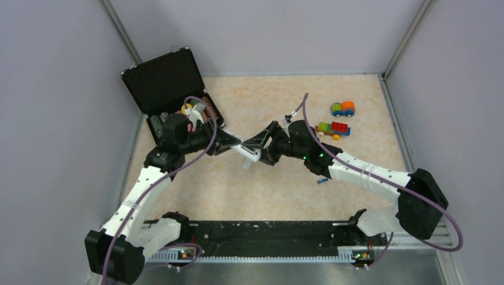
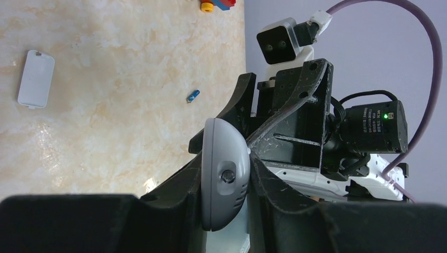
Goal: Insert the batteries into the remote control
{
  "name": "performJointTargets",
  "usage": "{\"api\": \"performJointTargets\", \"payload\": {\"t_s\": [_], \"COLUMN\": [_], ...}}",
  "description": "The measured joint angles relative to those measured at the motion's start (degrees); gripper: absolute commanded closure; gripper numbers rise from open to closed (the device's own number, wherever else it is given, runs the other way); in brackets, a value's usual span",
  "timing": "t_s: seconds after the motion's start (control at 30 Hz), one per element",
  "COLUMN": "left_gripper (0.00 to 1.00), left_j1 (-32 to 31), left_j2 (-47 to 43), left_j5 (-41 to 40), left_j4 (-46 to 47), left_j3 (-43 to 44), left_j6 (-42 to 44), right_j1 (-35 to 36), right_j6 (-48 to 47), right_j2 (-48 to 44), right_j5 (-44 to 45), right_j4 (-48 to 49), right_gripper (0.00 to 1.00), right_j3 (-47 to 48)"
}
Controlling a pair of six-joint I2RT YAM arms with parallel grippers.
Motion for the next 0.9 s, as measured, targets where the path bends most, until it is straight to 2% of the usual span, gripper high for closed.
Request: {"api": "performJointTargets", "payload": {"t_s": [0.17, 0.37, 0.53, 0.7, 0.9], "left_gripper": [1.00, 1.00, 1.00, 1.00, 1.00], "left_j1": [0.02, 0.07, 0.09, 0.11, 0.04], "left_j2": [0.00, 0.02, 0.02, 0.02, 0.02], "left_j5": [-0.04, -0.20, -0.07, 0.76, 2.75], "left_j4": [0.00, -0.20, -0.15, 0.22, 1.33], "left_j3": [0.00, 0.09, 0.11, 0.11, 0.13], "left_j6": [-0.07, -0.68, -2.01, -4.52, -6.08], "right_j1": [0.00, -0.24, -0.37, -0.37, -0.66], "right_j6": [-0.04, -0.33, -0.52, -0.55, -0.31], "right_j2": [0.00, -0.07, -0.35, -1.07, -1.75], "right_j5": [0.02, 0.04, 0.04, 0.11, -0.26], "right_j4": [0.02, 1.14, 3.13, 5.51, 7.82], "right_gripper": [0.45, 0.56, 0.56, 0.46, 0.25], "right_j3": [-0.02, -0.72, -1.84, -2.86, -3.61]}}
